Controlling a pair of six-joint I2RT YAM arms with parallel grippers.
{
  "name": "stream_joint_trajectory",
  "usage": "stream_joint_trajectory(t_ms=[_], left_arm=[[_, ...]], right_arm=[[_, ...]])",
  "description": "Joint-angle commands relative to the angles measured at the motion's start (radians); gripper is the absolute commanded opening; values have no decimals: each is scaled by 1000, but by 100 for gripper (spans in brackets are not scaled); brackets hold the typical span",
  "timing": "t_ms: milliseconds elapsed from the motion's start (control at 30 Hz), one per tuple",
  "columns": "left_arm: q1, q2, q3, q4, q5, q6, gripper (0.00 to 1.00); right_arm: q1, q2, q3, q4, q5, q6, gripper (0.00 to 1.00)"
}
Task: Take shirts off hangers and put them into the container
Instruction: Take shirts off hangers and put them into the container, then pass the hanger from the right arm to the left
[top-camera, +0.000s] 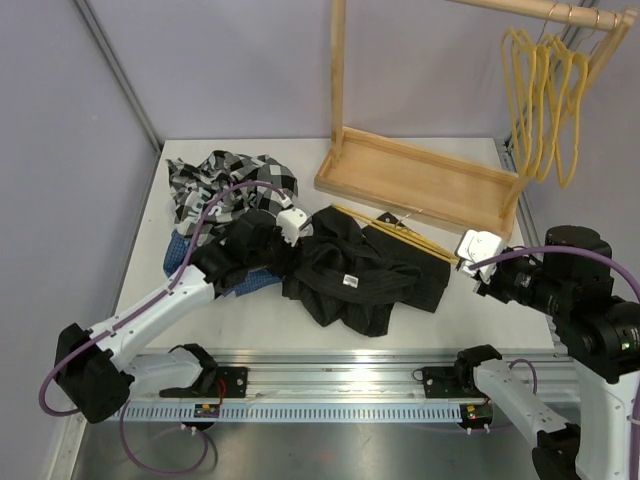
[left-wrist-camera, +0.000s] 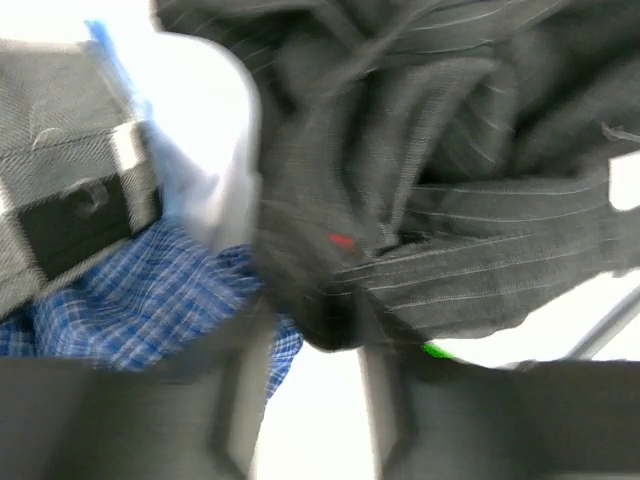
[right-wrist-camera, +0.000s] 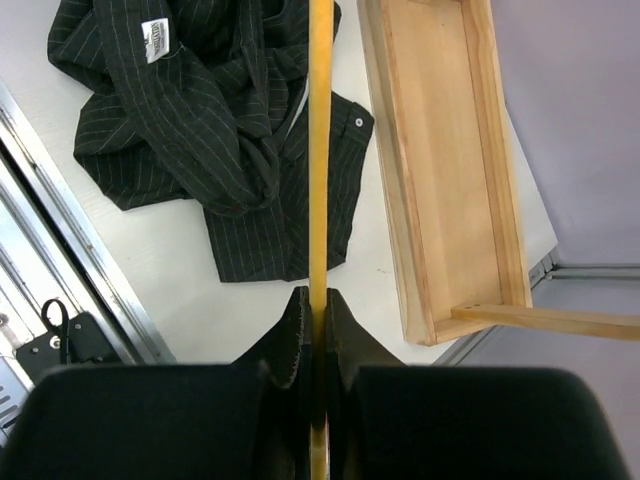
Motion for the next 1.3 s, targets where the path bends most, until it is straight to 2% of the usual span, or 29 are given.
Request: stream_joint_trajectory(t_ms=[0, 33, 67, 167, 300, 433, 567, 800, 900, 1033, 1200, 1267], left_arm=[[5, -84, 11, 78, 247, 98, 75], [5, -101, 9, 93, 294, 115, 92], [3, -125, 8, 103, 342, 149, 99], [3, -230, 3, 110, 498, 231, 99], [3, -400, -23, 95, 520, 379, 99], [3, -498, -90, 139, 551, 495, 99], [3, -469, -75, 126, 603, 571, 99], [3, -405, -20, 130, 618, 575, 98], [3, -374, 3, 106, 666, 586, 93], [3, -370, 17, 103, 663, 562, 87], [3, -394, 0, 153, 591, 533, 89], [3, -420, -5, 169, 612, 520, 91]], right_arm=[[-4, 21, -17, -54, -27, 5, 0], [-4, 26, -37, -37, -27, 2, 0], [-4, 30, -68, -31, -27, -4, 0], [-4, 44, -86, -25, -53, -19, 0], [-2, 70, -68, -51, -124, -54, 0], [-2, 101, -68, -92, -258, -165, 0], [-4, 167, -36, -132, -328, -214, 0], [-4, 219, 24, -235, -452, -295, 0], [-4, 222, 20, -243, -466, -306, 0], [-4, 222, 15, -253, -500, -323, 0], [-4, 216, 1, -255, -509, -329, 0], [-4, 216, -8, -252, -503, -329, 0]])
